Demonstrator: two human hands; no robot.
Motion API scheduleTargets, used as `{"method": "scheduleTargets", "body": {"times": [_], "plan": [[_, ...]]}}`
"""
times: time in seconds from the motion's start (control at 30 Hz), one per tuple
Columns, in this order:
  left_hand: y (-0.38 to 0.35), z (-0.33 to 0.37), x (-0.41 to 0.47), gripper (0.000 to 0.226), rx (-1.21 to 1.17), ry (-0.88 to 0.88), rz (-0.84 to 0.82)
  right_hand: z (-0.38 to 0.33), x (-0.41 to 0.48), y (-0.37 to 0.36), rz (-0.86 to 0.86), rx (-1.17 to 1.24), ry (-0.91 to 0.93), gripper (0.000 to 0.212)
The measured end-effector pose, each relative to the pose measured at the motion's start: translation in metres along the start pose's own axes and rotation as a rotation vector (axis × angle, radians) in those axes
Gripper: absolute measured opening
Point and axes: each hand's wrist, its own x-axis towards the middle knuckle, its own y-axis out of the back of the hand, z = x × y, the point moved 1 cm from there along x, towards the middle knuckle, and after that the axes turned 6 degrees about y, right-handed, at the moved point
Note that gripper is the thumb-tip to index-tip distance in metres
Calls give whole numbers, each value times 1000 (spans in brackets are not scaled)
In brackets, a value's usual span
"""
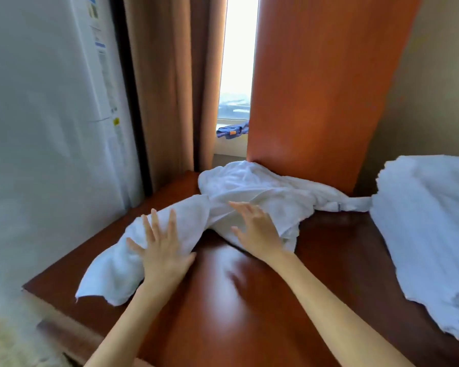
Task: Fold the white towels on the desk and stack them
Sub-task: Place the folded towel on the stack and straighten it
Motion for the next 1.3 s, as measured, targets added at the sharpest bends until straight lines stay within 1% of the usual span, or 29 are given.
{"method": "scheduleTargets", "body": {"times": [0.03, 0.07, 0.1, 0.17, 0.2, 0.27, 0.33, 0.4, 0.47, 0.5, 0.57, 0.63, 0.7, 0.73, 0.77, 0.8, 0.87, 0.9, 0.97, 1.03, 1.07, 1.17, 1.23, 1.3], "plan": [[0, -17, 1, 101, 11, 52, -40, -16, -2, -25, -8, 56, 25, 60], [-1, -29, -2, 93, 13, 53, -45, -27, -6, -45, -19, 89, 34, 63], [-1, -40, -6, 85, 0, 20, -18, -35, -10, -60, -45, 87, 32, 65], [-3, -52, -16, 67, -111, -67, 87, -38, -18, -75, -86, 39, 27, 68], [-2, -55, -22, 58, -197, -96, 121, -37, -20, -75, -48, 36, 31, 69], [2, -55, -36, 38, -396, -146, 146, -34, -25, -68, 111, 2, 31, 71], [5, -53, -50, 25, -579, -211, 112, -29, -32, -58, 273, -106, -15, 68], [6, -54, -62, 25, -656, -283, 26, -18, -41, -47, 358, -196, -97, 59], [4, -60, -71, 33, -687, -334, -57, -2, -49, -35, 369, -249, -192, 44], [3, -63, -76, 39, -693, -352, -82, 7, -54, -29, 355, -253, -211, 36], [1, -68, -82, 38, -668, -394, -78, 21, -65, -18, 290, -259, -156, 24], [0, -69, -89, 40, -615, -424, -36, 30, -80, -7, 213, -212, -67, 21], [0, -69, -92, 44, -600, -412, -10, 31, -99, 12, 183, -182, -25, 21], [0, -68, -94, 50, -593, -392, 3, 31, -110, 21, 149, -207, -5, 22], [0, -67, -96, 54, -581, -371, 29, 30, -123, 29, 92, -251, 28, 23], [0, -66, -99, 54, -568, -349, 69, 29, -137, 35, 23, -292, 71, 25], [-2, -62, -109, 40, -515, -304, 169, 28, -165, 48, -110, -337, 120, 36], [-3, -58, -114, 33, -474, -278, 210, 27, -180, 54, -146, -335, 124, 41], [-2, -52, -126, 26, -406, -229, 244, 22, -209, 65, -148, -323, 110, 41], [2, -48, -130, 27, -367, -204, 200, 16, -232, 73, -111, -332, 81, 44], [3, -48, -128, 27, -370, -201, 147, 15, -240, 76, -91, -335, 52, 47], [8, -54, -116, 23, -512, -136, -1, 15, -247, 82, -45, -410, 7, 45], [10, -59, -100, 18, -529, -126, 13, 20, -245, 83, -59, -423, 29, 46], [13, -60, -85, 16, -508, -106, -18, 21, -242, 81, -116, -323, 4, 50]]}}
